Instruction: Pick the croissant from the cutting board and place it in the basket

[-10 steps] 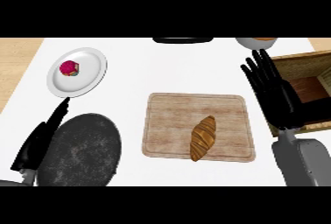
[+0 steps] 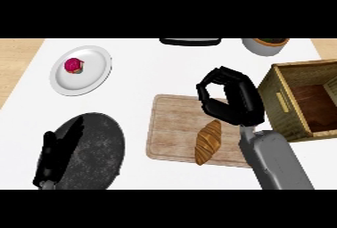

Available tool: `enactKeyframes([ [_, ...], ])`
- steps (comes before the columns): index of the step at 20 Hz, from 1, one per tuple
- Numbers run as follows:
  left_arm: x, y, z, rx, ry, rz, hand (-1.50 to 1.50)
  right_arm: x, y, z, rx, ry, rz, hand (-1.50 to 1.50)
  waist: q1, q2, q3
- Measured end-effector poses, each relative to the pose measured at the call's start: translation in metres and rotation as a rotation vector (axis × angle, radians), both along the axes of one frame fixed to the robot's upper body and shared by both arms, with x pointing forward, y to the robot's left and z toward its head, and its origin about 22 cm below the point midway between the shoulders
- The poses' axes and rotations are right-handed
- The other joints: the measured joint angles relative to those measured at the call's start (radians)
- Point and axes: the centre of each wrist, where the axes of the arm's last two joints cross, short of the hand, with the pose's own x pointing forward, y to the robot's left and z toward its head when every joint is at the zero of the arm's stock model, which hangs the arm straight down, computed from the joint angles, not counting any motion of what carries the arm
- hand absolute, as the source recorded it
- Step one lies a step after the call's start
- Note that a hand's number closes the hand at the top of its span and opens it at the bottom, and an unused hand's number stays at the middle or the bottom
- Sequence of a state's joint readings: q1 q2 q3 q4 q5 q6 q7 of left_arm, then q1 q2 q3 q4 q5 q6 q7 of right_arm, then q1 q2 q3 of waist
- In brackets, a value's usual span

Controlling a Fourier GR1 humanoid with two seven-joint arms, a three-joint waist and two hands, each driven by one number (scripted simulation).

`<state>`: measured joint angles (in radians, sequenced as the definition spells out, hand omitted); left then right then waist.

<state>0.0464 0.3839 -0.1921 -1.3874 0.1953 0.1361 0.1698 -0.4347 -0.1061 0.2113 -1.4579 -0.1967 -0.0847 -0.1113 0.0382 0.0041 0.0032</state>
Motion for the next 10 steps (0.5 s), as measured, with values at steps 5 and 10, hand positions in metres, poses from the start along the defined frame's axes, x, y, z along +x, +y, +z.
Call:
enactKeyframes([
  [5, -0.003, -0.003, -0.003, -0.045, 0.029, 0.021, 0.00, -0.014, 0.068, -0.016, -0.201, -0.018, -0.082, -1.50, -0.004, -0.008, 0.002],
  [10, -0.013, 0.002, -0.006, -0.050, 0.048, 0.052, 0.00, -0.005, 0.074, -0.018, -0.523, 0.004, -0.251, -1.50, -0.033, -0.025, -0.001],
])
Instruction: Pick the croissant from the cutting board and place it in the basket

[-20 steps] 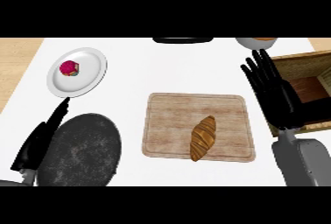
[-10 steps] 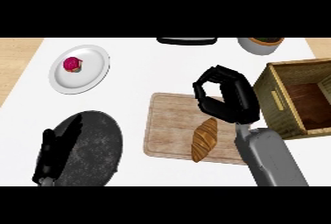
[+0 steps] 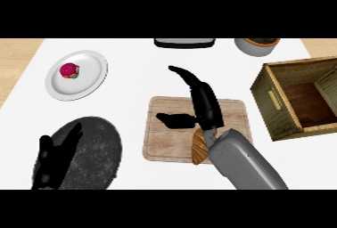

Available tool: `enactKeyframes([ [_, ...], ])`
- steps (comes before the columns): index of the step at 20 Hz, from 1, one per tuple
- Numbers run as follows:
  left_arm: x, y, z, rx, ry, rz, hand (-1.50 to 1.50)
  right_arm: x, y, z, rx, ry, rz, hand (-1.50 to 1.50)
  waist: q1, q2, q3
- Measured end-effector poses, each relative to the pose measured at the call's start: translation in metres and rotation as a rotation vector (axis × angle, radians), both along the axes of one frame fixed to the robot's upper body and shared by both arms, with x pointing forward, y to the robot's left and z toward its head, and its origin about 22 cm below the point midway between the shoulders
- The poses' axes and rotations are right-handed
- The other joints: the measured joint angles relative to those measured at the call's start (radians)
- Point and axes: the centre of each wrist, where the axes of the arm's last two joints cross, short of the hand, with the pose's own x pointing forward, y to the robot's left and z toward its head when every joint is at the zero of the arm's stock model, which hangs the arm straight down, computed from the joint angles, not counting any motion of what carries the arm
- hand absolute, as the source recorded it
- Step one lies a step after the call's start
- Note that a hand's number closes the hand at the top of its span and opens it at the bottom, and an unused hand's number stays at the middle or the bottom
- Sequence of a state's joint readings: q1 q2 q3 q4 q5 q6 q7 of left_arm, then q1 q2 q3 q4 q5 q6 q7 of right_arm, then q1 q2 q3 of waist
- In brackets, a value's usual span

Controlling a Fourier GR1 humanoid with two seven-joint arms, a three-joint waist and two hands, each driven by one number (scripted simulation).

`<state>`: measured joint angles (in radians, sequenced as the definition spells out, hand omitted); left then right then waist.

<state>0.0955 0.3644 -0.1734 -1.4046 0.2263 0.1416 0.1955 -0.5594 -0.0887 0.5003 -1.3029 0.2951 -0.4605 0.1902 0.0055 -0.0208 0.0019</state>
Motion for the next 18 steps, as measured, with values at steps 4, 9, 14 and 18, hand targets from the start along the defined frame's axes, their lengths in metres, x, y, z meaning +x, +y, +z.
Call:
enactKeyframes([
  [4, -0.009, 0.009, 0.000, -0.004, 0.020, 0.030, 0.00, 0.015, -0.014, 0.021, -0.262, 0.015, -0.109, -1.50, -0.026, -0.011, -0.001],
  [9, -0.016, 0.015, -0.001, -0.006, 0.032, 0.066, 0.00, 0.021, -0.019, 0.083, -0.508, 0.061, -0.152, -1.50, -0.050, -0.018, 0.000],
  [14, -0.018, 0.018, -0.001, -0.005, 0.037, 0.071, 0.00, 0.009, -0.019, 0.141, -0.676, 0.193, -0.112, -1.50, -0.059, -0.015, 0.000],
  [18, -0.018, 0.018, 0.000, -0.005, 0.036, 0.077, 0.00, -0.001, -0.029, 0.168, -0.744, 0.285, -0.039, -1.50, -0.060, -0.010, 0.001],
])
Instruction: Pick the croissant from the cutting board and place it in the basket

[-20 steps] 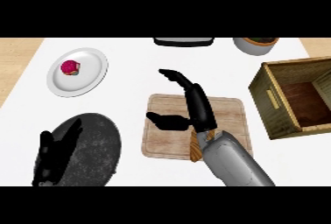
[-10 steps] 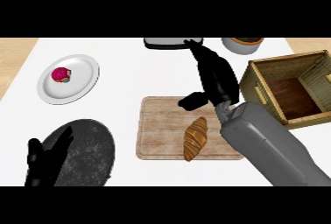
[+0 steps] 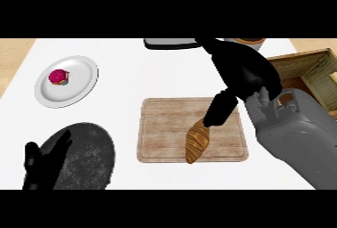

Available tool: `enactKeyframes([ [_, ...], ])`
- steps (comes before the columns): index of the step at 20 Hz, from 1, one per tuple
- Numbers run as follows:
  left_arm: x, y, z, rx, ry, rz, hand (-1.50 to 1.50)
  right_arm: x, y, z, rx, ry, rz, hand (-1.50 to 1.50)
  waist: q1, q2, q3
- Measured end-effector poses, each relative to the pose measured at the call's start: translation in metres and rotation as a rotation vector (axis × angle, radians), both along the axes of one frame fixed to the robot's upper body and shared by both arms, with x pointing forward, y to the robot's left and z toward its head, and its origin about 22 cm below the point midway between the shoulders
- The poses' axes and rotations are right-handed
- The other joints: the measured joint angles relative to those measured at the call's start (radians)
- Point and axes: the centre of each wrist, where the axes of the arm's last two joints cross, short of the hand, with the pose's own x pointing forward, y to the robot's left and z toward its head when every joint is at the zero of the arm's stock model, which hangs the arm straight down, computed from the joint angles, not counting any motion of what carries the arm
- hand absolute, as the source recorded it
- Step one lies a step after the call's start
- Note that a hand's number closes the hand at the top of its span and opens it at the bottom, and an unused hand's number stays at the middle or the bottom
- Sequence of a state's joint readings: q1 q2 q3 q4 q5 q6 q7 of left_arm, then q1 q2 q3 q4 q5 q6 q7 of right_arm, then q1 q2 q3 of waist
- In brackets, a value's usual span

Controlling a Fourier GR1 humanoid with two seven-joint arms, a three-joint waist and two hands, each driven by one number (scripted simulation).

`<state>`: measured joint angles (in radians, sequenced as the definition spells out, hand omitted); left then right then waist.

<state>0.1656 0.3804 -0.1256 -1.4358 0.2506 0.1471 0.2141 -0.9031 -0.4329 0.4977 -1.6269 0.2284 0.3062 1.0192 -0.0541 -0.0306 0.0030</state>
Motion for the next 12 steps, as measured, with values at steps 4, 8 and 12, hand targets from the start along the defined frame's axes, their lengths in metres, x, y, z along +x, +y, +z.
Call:
enactKeyframes([
  [4, 0.002, -0.001, 0.000, -0.003, -0.004, -0.002, 0.00, -0.010, -0.010, 0.018, -0.014, 0.058, 0.043, -1.50, 0.005, 0.004, 0.001],
  [8, 0.002, -0.003, 0.002, -0.002, -0.003, -0.006, 0.00, -0.022, -0.021, 0.030, -0.010, 0.092, 0.070, -1.50, 0.012, 0.008, 0.001],
  [12, 0.006, -0.007, 0.000, -0.007, -0.010, -0.019, 0.00, -0.033, -0.029, 0.030, -0.014, 0.120, 0.081, -1.50, 0.022, 0.013, 0.002],
])
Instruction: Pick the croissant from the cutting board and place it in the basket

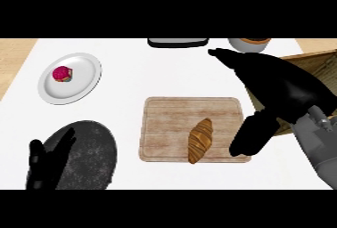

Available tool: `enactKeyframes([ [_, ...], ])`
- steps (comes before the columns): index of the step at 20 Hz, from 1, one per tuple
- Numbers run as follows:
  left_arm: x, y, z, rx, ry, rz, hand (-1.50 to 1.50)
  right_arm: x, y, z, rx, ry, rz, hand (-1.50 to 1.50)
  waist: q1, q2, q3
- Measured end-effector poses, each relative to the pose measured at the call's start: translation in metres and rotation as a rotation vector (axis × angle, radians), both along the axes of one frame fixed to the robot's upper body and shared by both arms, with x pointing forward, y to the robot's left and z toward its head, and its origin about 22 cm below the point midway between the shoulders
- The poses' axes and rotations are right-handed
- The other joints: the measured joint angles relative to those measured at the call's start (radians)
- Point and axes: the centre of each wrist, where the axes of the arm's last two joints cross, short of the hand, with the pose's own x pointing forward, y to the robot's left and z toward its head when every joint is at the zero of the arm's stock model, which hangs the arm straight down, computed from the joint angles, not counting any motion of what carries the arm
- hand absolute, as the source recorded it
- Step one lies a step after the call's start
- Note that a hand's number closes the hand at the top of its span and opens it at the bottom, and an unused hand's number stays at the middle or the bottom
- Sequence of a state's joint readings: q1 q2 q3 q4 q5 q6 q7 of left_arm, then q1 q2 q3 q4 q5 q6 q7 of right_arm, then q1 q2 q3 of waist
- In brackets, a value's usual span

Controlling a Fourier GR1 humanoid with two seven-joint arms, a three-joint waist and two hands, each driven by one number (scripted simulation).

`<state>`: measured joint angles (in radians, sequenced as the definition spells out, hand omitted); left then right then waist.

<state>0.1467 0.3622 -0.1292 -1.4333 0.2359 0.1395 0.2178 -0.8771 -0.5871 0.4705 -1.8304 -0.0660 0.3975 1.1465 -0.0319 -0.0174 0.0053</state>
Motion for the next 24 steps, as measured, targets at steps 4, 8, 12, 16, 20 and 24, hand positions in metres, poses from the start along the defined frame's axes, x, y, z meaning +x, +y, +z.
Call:
enactKeyframes([
  [4, 0.002, -0.004, -0.001, 0.003, -0.010, -0.011, 0.00, -0.012, -0.001, -0.008, 0.004, 0.009, 0.004, -1.50, 0.010, 0.004, 0.001],
  [8, 0.007, -0.007, 0.000, 0.002, -0.008, -0.016, 0.00, -0.016, 0.003, -0.028, -0.004, 0.020, -0.001, -1.50, 0.020, 0.007, 0.001],
  [12, 0.007, -0.008, 0.001, 0.008, -0.009, -0.029, 0.00, -0.015, 0.006, -0.050, -0.011, 0.018, -0.025, -1.50, 0.029, 0.011, 0.001],
  [16, 0.008, -0.010, 0.000, 0.008, -0.011, -0.030, 0.00, -0.012, 0.015, -0.071, -0.037, 0.029, -0.047, -1.50, 0.033, 0.011, 0.001],
  [20, 0.007, -0.011, 0.000, 0.003, -0.012, -0.026, 0.00, -0.015, 0.015, -0.096, -0.060, 0.056, -0.067, -1.50, 0.032, 0.011, 0.002],
  [24, 0.003, -0.008, -0.001, 0.005, -0.028, -0.036, 0.00, -0.015, 0.014, -0.115, -0.069, 0.070, -0.090, -1.50, 0.034, 0.011, 0.003],
])
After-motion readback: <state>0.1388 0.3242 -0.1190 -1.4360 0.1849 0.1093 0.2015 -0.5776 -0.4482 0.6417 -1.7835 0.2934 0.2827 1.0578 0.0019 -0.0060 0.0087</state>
